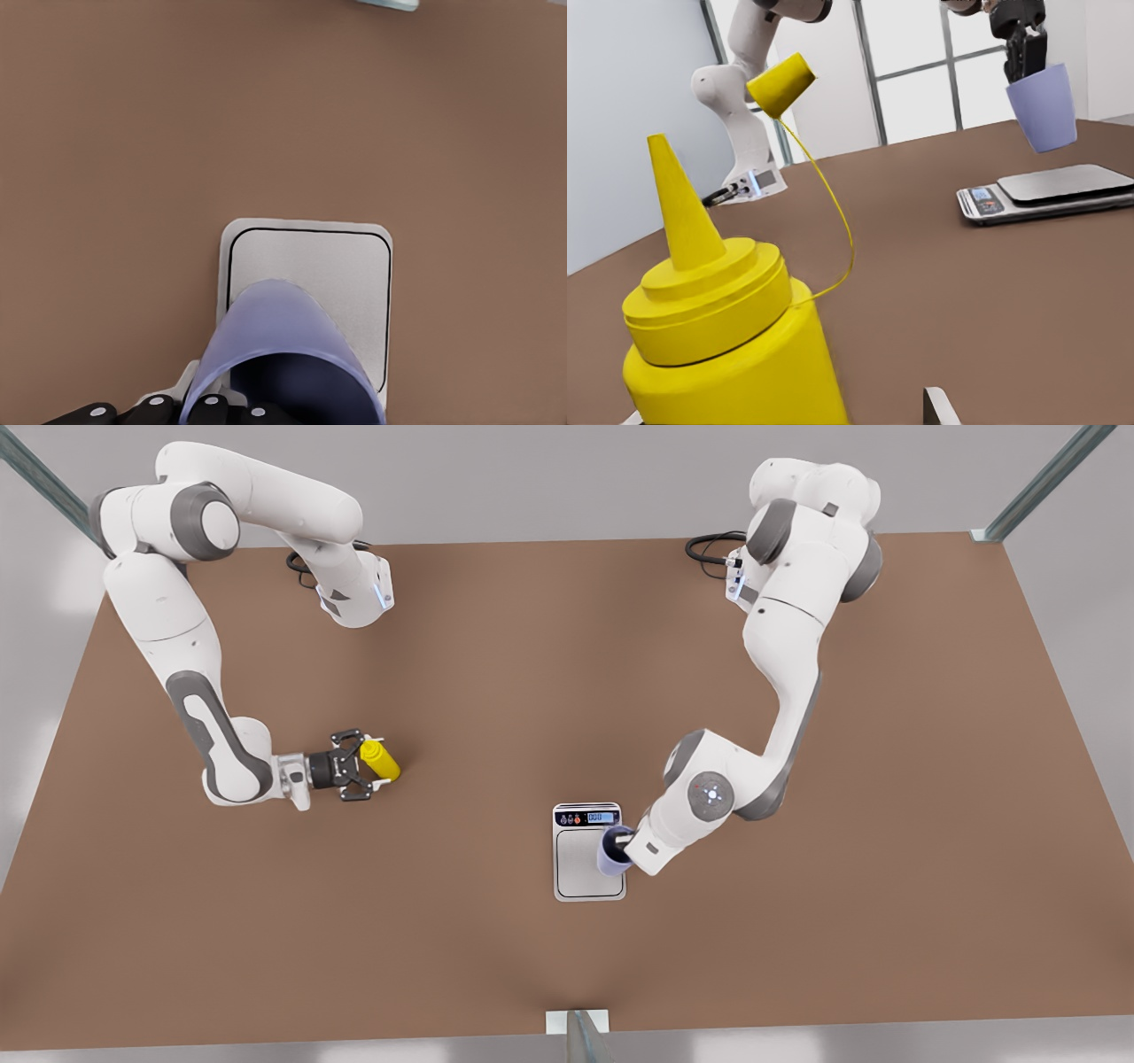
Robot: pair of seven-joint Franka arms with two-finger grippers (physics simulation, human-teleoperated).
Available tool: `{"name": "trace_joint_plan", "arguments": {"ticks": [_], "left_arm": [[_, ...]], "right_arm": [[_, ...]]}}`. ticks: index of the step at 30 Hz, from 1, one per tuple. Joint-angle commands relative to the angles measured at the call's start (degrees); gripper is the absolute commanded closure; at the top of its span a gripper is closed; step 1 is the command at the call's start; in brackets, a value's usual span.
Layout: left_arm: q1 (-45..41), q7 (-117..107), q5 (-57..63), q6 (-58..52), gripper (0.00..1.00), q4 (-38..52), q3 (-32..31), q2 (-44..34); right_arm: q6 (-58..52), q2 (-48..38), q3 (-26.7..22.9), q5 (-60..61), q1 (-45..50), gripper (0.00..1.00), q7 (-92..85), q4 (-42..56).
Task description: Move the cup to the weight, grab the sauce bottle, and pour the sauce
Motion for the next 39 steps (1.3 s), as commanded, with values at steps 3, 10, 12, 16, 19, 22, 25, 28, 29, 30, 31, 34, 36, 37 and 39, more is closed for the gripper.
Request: {"name": "trace_joint_plan", "arguments": {"ticks": [3, 10, 12, 16, 19, 22, 25, 28, 29, 30, 31, 34, 36, 37, 39], "left_arm": [[-0.1, 0.3, 0.6, -0.8, 0.79, 1.1, 0.0, 1.8], [-2.8, 0.2, 1.7, -3.8, 0.79, 5.3, 0.0, 4.3], [-2.8, 0.1, 1.7, -3.8, 0.53, 5.3, 0.0, 4.3], [-2.8, -0.3, 1.7, -3.7, 0.0, 5.3, 0.0, 4.3], [-3.0, -0.2, 1.7, -3.7, 0.0, 5.3, 0.0, 4.6], [-3.4, -0.3, 1.7, -3.5, 0.0, 5.3, 0.0, 4.7], [-3.4, -0.3, 1.7, -3.5, 0.0, 5.3, 0.0, 4.7], [-3.4, -0.4, 1.7, -3.5, 0.0, 5.3, 0.0, 4.6], [-3.4, -0.5, 1.7, -3.5, 0.0, 5.3, 0.0, 4.6], [-3.4, -1.1, 1.7, -3.5, 0.0, 5.3, 0.1, 4.6], [-3.4, -1.2, 1.7, -3.5, 0.0, 5.3, 0.1, 4.6], [-3.4, -2.0, 1.7, -3.8, 0.0, 5.3, 0.1, 4.3], [-3.4, -2.0, 1.7, -5.0, 0.0, 5.3, 0.0, 4.2], [-3.4, -2.1, 1.7, -5.5, 0.0, 5.3, 0.1, 4.0], [-3.4, -2.4, 1.7, -5.5, 0.0, 5.3, 0.1, 4.0]], "right_arm": [[0.3, 0.0, 0.0, 0.1, 0.1, 0.0, 0.0, 0.0], [0.4, -0.1, 0.0, 0.9, 1.0, 0.24, -0.1, 0.1], [0.4, -0.2, 0.0, 0.9, 1.2, 0.35, 1.8, 0.1], [1.7, -0.3, 0.0, 0.9, 1.2, 0.43, 1.3, 0.1], [1.7, -0.3, 0.0, 0.9, 1.3, 0.5, 1.2, 0.1], [1.6, -0.3, 0.0, 0.9, 1.5, 0.52, 1.6, 0.7], [1.1, -1.0, 0.0, 0.9, 1.7, 0.52, 2.5, 1.4], [0.7, -4.1, 1.9, 0.9, 1.7, 0.52, 7.1, 1.7], [0.8, -4.9, 3.0, 0.9, 1.7, 0.52, 9.4, 1.7], [1.0, -5.6, 3.9, 0.9, 1.7, 0.52, 11.5, 1.8], [1.2, -5.8, 5.4, 0.9, 1.7, 0.53, 13.3, 2.5], [2.7, -6.8, 7.3, 2.3, 4.6, 0.53, 20.1, 5.8], [5.0, -6.8, 7.3, 1.8, 9.1, 0.53, 25.3, 9.7], [5.3, -6.8, 7.0, 1.1, 11.5, 0.53, 27.3, 11.6], [7.7, -6.8, 7.0, -1.0, 15.5, 0.53, 33.0, 14.9]]}}
